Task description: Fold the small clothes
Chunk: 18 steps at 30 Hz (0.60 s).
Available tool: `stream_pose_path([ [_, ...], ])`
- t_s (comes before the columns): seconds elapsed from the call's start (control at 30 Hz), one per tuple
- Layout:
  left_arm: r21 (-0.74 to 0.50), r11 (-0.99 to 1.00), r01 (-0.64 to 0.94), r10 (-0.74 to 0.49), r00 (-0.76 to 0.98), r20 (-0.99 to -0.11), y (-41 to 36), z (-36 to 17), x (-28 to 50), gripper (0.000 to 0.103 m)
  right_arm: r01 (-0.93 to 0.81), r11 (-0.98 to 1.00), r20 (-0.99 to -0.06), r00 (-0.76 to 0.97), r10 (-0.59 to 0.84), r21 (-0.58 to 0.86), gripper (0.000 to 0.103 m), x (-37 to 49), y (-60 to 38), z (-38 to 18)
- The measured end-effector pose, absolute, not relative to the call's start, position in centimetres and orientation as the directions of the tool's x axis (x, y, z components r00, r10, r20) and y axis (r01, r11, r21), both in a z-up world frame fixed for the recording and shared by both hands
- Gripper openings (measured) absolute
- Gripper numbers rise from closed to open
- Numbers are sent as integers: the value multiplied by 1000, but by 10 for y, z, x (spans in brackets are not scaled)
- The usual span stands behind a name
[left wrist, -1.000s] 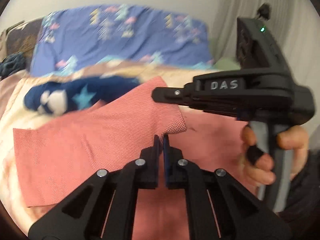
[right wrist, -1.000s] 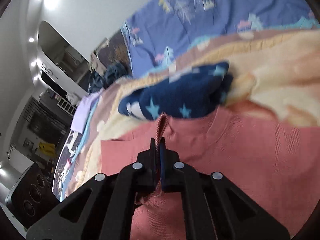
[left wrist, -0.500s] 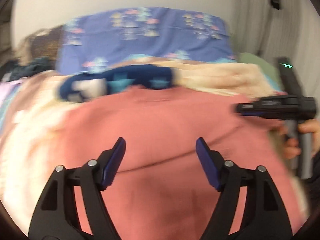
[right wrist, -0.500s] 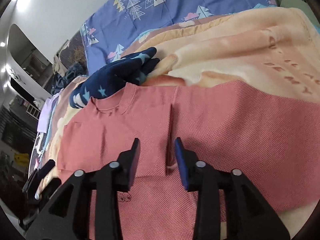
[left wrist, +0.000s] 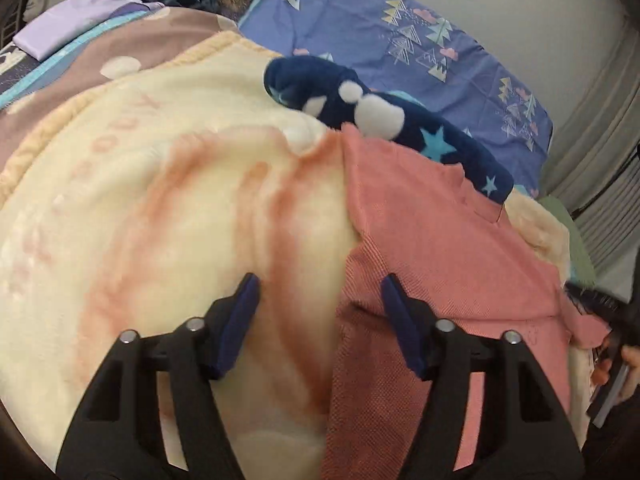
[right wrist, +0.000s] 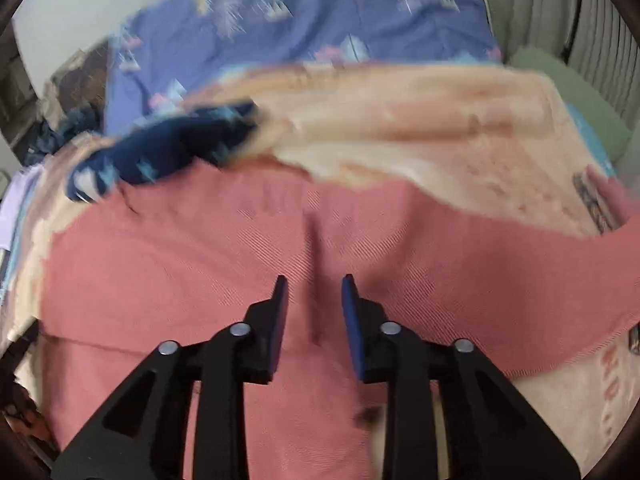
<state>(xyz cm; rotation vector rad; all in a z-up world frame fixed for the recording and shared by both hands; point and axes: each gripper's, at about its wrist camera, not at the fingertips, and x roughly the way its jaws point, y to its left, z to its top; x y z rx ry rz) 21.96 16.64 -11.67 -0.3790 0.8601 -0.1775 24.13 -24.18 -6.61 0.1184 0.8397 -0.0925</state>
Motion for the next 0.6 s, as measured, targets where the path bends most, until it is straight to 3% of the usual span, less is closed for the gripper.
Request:
stream_pose_path([
  [0.07, -399, 916, 23, -318, 647, -693, 163, -118, 220, 56, -15, 997, -734, 676, 70, 81, 34, 251, -201, -54],
  [0.2, -458, 885, 80, -399, 635, -662, 163, -122, 221, 19, -331, 928, -758, 557, 340, 172, 34, 285, -89, -58],
  [0.23, -460, 884, 85, -406, 629, -663, 162, -124, 221, 14, -375, 911, -775, 520, 358, 169, 34, 297, -56, -66],
  [0.43, -472, 879, 65, -401, 635, -660, 168, -126, 223, 10, -352, 902, -849, 368, 380, 251, 33, 360, 26, -117],
  [0.47, -464, 884, 52, -385, 642, -663, 170, -126, 224, 6, -348, 901, -850, 360, 385, 261, 28, 370, 36, -127],
  [0.53, -387, 922, -27, -269, 673, -689, 176, -125, 224, 0, -347, 901, -854, 353, 382, 260, 1, 381, 50, -140],
  [0.6, -443, 894, -60, -294, 667, -684, 191, -131, 226, 0, -325, 899, -845, 351, 403, 294, 0, 391, 56, -155],
])
